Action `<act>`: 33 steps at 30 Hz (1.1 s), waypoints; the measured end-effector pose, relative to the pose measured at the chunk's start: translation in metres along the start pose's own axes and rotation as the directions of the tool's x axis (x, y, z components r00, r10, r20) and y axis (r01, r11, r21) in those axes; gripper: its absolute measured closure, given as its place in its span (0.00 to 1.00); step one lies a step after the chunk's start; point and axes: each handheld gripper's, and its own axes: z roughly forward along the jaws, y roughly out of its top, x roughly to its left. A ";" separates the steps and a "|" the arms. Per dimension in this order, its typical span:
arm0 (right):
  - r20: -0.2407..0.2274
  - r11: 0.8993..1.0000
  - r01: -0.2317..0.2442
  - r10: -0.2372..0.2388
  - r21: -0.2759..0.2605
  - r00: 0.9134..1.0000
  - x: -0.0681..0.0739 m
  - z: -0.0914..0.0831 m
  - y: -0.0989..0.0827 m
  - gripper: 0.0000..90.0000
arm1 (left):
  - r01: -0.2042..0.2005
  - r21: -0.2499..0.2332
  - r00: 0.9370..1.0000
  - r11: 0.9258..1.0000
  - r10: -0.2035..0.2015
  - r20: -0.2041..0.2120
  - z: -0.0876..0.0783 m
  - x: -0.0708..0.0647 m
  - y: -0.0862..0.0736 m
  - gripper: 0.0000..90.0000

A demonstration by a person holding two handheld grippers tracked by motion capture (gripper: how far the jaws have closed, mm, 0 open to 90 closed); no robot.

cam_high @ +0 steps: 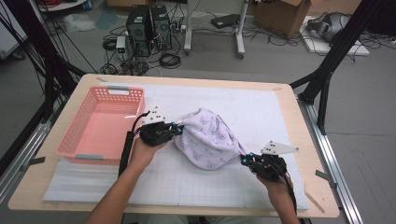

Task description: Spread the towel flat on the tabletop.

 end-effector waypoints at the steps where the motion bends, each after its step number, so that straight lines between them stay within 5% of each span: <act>1: 0.003 1.000 -0.001 0.001 -0.001 1.000 0.000 -0.003 -0.002 0.94 | -0.001 0.002 1.000 1.000 0.001 0.001 0.000 0.000 0.000 0.94; 25: 0.088 0.999 -0.043 0.041 0.024 0.995 -0.009 -0.066 -0.041 0.94 | 0.061 -0.029 0.991 0.998 -0.064 -0.117 -0.003 0.007 -0.011 0.93; 27: 0.084 0.999 -0.035 0.033 0.021 0.996 -0.009 -0.067 -0.041 0.87 | 0.092 -0.045 0.989 0.995 -0.097 -0.115 -0.003 0.008 -0.011 0.82; 29: 0.100 0.999 -0.043 0.043 -0.007 0.994 -0.009 -0.069 -0.039 0.70 | 0.130 -0.075 0.985 0.989 -0.138 -0.106 -0.005 0.009 -0.009 0.65; 33: 0.133 0.996 -0.056 0.065 -0.067 0.989 -0.012 -0.078 -0.033 0.57 | 0.146 -0.093 0.984 0.985 -0.154 -0.088 -0.008 0.007 -0.003 0.50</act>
